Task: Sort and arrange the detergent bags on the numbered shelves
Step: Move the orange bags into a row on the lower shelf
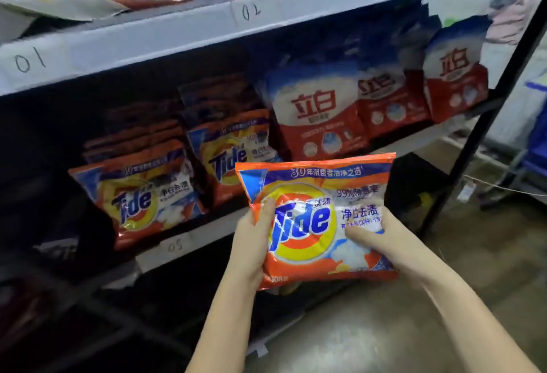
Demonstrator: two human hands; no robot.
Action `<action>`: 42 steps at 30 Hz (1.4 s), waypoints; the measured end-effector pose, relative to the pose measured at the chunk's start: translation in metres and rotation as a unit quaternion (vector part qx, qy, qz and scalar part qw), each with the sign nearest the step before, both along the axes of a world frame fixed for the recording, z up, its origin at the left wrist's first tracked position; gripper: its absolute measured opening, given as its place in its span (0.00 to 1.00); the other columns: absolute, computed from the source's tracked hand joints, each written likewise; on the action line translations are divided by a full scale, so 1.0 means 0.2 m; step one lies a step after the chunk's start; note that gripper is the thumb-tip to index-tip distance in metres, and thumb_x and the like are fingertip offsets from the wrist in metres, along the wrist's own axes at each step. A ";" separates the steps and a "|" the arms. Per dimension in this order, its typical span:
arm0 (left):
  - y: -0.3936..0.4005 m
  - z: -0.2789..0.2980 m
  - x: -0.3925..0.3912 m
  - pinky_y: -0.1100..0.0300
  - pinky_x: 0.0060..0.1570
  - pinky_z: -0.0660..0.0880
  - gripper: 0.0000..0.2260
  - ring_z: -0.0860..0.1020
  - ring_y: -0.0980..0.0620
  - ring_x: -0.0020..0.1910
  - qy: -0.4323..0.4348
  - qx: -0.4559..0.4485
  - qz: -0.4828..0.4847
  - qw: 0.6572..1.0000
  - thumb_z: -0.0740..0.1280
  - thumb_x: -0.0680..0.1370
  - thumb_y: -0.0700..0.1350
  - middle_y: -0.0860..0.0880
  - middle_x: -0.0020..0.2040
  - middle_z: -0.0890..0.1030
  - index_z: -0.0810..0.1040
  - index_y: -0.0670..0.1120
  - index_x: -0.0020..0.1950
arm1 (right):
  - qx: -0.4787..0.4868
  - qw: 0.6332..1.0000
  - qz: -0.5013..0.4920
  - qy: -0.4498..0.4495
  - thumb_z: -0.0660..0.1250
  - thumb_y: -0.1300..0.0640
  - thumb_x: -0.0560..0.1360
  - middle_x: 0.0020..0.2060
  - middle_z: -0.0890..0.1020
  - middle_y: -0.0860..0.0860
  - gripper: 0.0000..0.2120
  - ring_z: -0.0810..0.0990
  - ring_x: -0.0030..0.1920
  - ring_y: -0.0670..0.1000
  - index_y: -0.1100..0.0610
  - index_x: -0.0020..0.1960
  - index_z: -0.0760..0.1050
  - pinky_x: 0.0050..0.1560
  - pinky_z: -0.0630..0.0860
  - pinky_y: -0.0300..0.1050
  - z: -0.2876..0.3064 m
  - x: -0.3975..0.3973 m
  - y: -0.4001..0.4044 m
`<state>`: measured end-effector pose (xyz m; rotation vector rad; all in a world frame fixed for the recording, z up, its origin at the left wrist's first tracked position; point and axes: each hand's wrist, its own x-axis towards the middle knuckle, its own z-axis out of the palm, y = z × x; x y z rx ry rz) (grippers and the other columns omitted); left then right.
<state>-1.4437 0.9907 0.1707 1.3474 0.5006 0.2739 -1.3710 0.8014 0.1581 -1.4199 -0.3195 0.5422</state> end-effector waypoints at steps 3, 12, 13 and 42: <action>-0.05 -0.26 -0.10 0.49 0.45 0.81 0.15 0.84 0.42 0.43 0.070 -0.030 0.021 0.997 0.65 0.75 0.53 0.42 0.45 0.85 0.78 0.43 0.53 | -0.043 0.998 0.013 0.047 0.76 0.60 0.66 0.49 0.85 0.51 0.22 0.84 0.48 0.52 0.53 0.58 0.74 0.43 0.80 0.40 -0.27 -0.08 -0.02; 0.09 -0.94 -0.27 0.48 0.46 0.81 0.15 0.84 0.42 0.43 0.223 -0.045 0.073 0.971 0.63 0.78 0.53 0.42 0.45 0.85 0.77 0.42 0.55 | -0.125 0.982 0.022 0.142 0.72 0.63 0.70 0.45 0.86 0.49 0.12 0.84 0.47 0.51 0.55 0.52 0.80 0.54 0.79 0.50 -1.00 -0.19 0.20; 0.13 -1.01 -0.29 0.49 0.45 0.81 0.15 0.84 0.42 0.43 0.234 -0.045 0.080 0.968 0.62 0.79 0.53 0.43 0.44 0.85 0.77 0.42 0.55 | -0.132 0.981 0.028 0.141 0.73 0.63 0.70 0.44 0.86 0.48 0.11 0.84 0.47 0.50 0.55 0.52 0.80 0.52 0.79 0.47 -1.07 -0.19 0.25; 1.91 -2.24 0.23 0.50 0.54 0.78 0.19 0.80 0.48 0.54 -0.106 0.170 0.405 0.892 0.62 0.79 0.55 0.45 0.59 0.80 0.74 0.47 0.66 | -0.045 0.962 0.166 -0.210 0.70 0.55 0.74 0.59 0.79 0.53 0.19 0.78 0.58 0.53 0.54 0.64 0.72 0.62 0.74 0.52 -2.12 0.50 2.23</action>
